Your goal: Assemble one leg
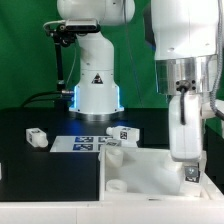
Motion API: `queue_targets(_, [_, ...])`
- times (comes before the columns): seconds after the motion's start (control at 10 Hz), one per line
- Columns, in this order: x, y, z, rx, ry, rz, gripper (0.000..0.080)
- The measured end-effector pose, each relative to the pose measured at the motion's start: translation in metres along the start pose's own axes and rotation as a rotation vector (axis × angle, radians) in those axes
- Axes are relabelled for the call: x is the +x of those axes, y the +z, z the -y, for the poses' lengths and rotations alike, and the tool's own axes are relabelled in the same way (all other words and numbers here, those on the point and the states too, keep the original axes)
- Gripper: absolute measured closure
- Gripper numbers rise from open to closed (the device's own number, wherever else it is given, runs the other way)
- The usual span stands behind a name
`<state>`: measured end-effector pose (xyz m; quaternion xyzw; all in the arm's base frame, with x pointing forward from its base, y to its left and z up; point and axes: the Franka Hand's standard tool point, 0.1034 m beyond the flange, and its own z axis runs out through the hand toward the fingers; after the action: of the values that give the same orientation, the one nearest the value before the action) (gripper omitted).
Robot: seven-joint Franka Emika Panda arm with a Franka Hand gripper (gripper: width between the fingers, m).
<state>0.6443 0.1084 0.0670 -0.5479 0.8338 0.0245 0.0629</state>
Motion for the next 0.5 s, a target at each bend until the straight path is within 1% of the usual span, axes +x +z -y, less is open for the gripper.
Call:
queue_targets(0.1, [0.001, -0.0003, -0.0005, 0.006, 0.024, -0.019, 0.0511])
queue_targets(0.3, [0.0019, 0.0009, -0.0016, 0.005, 0.003, -0.023, 0.0511])
queue_targets(0.4, [0.0015, 0.0006, -0.0014, 0.006, 0.001, -0.022, 0.0328])
queue_targets(0.5, [-0.0024, -0.0041, -0.0027, 0.009, -0.036, -0.017, 0.0213])
